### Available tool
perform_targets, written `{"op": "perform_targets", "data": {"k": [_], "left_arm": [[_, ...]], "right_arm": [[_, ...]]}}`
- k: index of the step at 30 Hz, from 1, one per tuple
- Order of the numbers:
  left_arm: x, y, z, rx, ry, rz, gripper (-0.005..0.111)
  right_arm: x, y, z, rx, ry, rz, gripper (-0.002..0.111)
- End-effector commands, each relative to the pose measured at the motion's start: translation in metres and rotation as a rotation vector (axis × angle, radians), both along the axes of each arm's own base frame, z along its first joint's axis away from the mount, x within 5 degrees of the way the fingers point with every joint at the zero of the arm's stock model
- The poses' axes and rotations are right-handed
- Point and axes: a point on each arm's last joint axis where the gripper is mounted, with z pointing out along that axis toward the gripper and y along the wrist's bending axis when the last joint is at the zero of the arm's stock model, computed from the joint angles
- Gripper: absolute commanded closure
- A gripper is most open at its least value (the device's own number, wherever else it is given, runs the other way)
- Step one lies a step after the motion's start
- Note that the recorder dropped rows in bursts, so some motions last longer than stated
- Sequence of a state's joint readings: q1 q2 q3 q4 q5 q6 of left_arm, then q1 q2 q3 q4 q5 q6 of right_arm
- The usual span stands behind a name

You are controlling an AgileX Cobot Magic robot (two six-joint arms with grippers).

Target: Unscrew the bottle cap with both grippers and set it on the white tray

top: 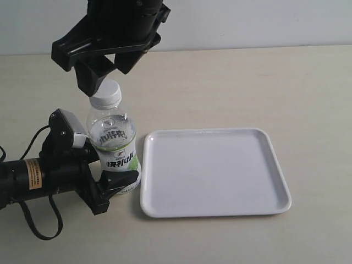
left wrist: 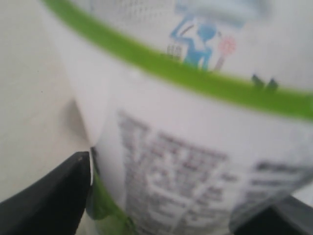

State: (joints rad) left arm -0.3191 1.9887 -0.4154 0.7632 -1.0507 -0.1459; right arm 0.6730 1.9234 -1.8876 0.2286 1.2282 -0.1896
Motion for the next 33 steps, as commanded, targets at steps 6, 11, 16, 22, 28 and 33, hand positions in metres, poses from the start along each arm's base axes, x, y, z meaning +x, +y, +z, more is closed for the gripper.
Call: {"op": "perform_targets", "data": {"k": [6,11,16,22,28,33], "left_arm": [[0.0014,-0.0016,0.0058,-0.03,-0.022,-0.006,0.107],[0.0018,-0.0019,0.006,-0.03,-0.025,-0.008,0.107],[0.0023,-0.0021,0.0062,-0.031,-0.026,-0.008,0.107],[0.0026,-0.0022,0.0061,-0.029,-0.024,-0.009,0.107],[0.0026,-0.0022,0.0061,-0.031,-0.02,-0.007,0.107],[0.0026,-0.0022,0.0061,-0.031,-0.02,-0.007,0.107]], "right_arm": [[0.0028,0.001,-0.0028,-0.013,-0.01,-0.011,0.043],[0.0018,0.0035,-0.004,0.009,0.012,-0.006,0.043],[-0.0008,0.0067,-0.0028,0.045,0.036,0.011,0.043],[-0.0004,0.0062,-0.003,0.038,0.03,0.011,0.043],[0.0,0.0038,-0.0011,0.021,0.006,0.018,0.043],[-0.0017,0.0008,0.0052,0.019,-0.015,0.017,0.043]]}}
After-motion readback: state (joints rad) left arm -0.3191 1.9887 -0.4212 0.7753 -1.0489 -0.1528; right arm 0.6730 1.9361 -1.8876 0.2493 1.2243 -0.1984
